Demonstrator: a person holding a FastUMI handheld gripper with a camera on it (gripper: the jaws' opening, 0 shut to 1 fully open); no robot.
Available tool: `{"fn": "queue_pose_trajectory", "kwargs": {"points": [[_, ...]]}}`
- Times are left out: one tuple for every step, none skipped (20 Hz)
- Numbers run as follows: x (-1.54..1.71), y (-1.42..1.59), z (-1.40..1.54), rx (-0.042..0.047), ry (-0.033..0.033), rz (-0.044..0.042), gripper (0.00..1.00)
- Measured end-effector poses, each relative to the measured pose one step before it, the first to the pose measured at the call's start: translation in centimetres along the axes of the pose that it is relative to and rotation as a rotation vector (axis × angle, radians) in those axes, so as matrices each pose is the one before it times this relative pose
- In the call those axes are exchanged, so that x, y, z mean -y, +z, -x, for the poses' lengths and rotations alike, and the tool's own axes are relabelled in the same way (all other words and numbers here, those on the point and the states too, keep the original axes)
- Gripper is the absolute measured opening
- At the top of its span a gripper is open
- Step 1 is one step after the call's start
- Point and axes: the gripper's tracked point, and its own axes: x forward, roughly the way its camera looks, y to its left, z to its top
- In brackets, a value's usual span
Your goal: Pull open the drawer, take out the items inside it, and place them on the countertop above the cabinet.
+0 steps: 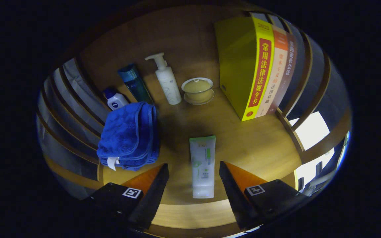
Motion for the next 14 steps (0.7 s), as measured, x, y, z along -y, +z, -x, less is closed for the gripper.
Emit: {"fn": "queue_pose_trajectory", "kwargs": {"points": [[-0.064,-0.232,0.491,0.01311,0.00649,-0.00800,0.99],[0.160,-0.297,0.573,0.01046,0.00266,-0.00648,0.99],[0.246,-0.276,0.558,0.00983,0.00001,-0.00538,0.99],[0.203,-0.209,0.769,0.01499,0.00380,-0.00551,0.99],[0.090,-0.191,0.806,0.01960,0.00309,-0.00197,0.99],[0.337,-0.009,0.841,0.02289,-0.00258,0.00602,0.99],[0.184,0.009,0.984,0.02398,-0.00113,0.01068,0.99],[0.197,0.119,1.030,0.02999,0.00065,0.01037,0.99],[-0.046,0.204,1.077,0.03579,0.00527,0.00783,0.99],[-0.140,0.343,1.116,0.03817,0.00867,0.00564,0.99],[-0.024,0.192,1.118,0.03559,0.00991,0.00316,0.99],[-0.045,-0.065,1.089,0.03469,0.01109,0.00153,0.99],[-0.026,-0.135,1.064,0.03106,0.00509,0.00661,0.99],[0.210,-0.270,1.060,0.02464,-0.00104,0.01813,0.99]]}}
